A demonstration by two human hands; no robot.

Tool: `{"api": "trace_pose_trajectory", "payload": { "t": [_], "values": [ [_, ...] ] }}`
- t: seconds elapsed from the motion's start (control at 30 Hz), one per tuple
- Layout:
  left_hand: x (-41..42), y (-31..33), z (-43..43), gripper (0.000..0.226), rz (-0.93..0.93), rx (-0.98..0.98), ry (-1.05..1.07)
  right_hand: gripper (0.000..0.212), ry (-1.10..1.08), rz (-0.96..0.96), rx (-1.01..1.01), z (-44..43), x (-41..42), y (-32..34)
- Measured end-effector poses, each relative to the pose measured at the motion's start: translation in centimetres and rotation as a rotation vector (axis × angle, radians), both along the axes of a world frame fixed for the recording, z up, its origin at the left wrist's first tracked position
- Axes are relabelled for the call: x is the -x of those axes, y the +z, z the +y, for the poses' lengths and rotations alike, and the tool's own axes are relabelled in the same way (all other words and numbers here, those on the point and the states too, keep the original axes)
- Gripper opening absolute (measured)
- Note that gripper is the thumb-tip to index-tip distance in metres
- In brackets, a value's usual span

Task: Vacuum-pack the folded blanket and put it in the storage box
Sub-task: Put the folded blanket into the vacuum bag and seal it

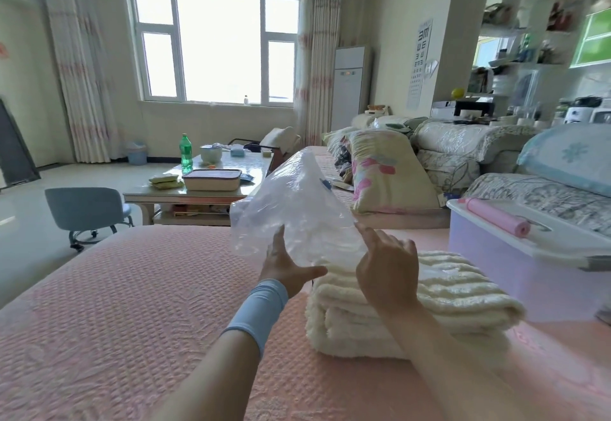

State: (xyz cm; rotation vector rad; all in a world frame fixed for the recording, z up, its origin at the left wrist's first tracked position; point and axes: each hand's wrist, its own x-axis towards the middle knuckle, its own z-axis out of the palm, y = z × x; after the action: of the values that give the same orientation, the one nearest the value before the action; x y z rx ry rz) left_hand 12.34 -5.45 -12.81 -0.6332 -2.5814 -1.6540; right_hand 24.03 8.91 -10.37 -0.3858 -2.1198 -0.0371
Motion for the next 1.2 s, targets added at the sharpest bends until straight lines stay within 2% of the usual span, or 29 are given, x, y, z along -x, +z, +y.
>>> {"api": "trace_pose_trajectory", "payload": {
  "t": [0.07,0.13,0.2,0.27,0.33,0.4,0.47,0.57,0.7,0.83,0.9,0.97,1.03,1.1,1.17,1.2],
  "values": [
    [0.1,-0.2,0.6,0.110,0.089,0.037,0.037,0.060,-0.006,-0.005,0.068,0.2,-0.1,0.0],
    [0.7,0.1,0.6,0.076,0.094,-0.105,0.143,0.060,0.027,-0.017,0.124,0.2,-0.2,0.0],
    [1.3,0.9,0.2,0.045,0.012,-0.297,0.224,0.062,0.070,-0.051,0.093,0.1,-0.1,-0.1],
    [1.8,2.1,-0.7,0.038,0.029,-0.364,0.272,0.066,0.098,-0.100,0.040,0.0,0.2,-0.5],
    [2.0,3.7,-2.2,0.046,0.267,-0.323,0.354,0.070,0.129,-0.191,0.001,-0.4,0.6,-0.8],
    [2.5,5.1,-4.2,0.048,0.656,-0.264,0.377,0.070,0.145,-0.257,-0.040,-1.1,1.2,-1.2],
    [3.4,5.6,-6.7,0.044,0.946,-0.133,0.370,0.070,0.171,-0.270,-0.076,-1.9,1.8,-1.7],
    [4.2,4.5,-11.0,0.051,1.084,0.087,0.383,0.074,0.237,-0.291,-0.137,-4.0,3.1,-2.6],
    [4.9,2.6,-17.3,0.059,0.944,0.359,0.373,0.078,0.290,-0.395,-0.262,-8.1,5.3,-4.1],
    [4.0,0.0,-21.5,0.057,0.616,0.752,0.360,0.085,0.312,-0.665,-0.320,-12.3,7.0,-6.4],
    [3.3,-1.0,-22.6,0.056,0.356,0.962,0.255,0.083,0.307,-0.827,-0.288,-14.0,7.3,-7.6],
    [2.8,-1.5,-22.9,0.059,0.165,1.088,0.126,0.078,0.284,-0.978,-0.280,-15.3,7.4,-8.6],
    [2.7,-1.5,-22.9,0.063,0.086,1.088,0.049,0.076,0.224,-1.120,-0.248,-15.7,7.6,-8.9],
    [2.2,-1.2,-22.9,0.065,0.046,0.948,0.023,0.078,0.151,-1.236,-0.149,-15.9,7.8,-8.2],
    [2.1,-0.9,-22.9,0.071,0.046,0.735,0.091,0.074,0.131,-1.234,-0.056,-16.1,7.8,-7.4],
    [2.1,-0.6,-22.9,0.075,0.066,0.661,0.192,0.073,0.159,-1.161,-0.042,-16.2,7.7,-7.1]
  ]
}}
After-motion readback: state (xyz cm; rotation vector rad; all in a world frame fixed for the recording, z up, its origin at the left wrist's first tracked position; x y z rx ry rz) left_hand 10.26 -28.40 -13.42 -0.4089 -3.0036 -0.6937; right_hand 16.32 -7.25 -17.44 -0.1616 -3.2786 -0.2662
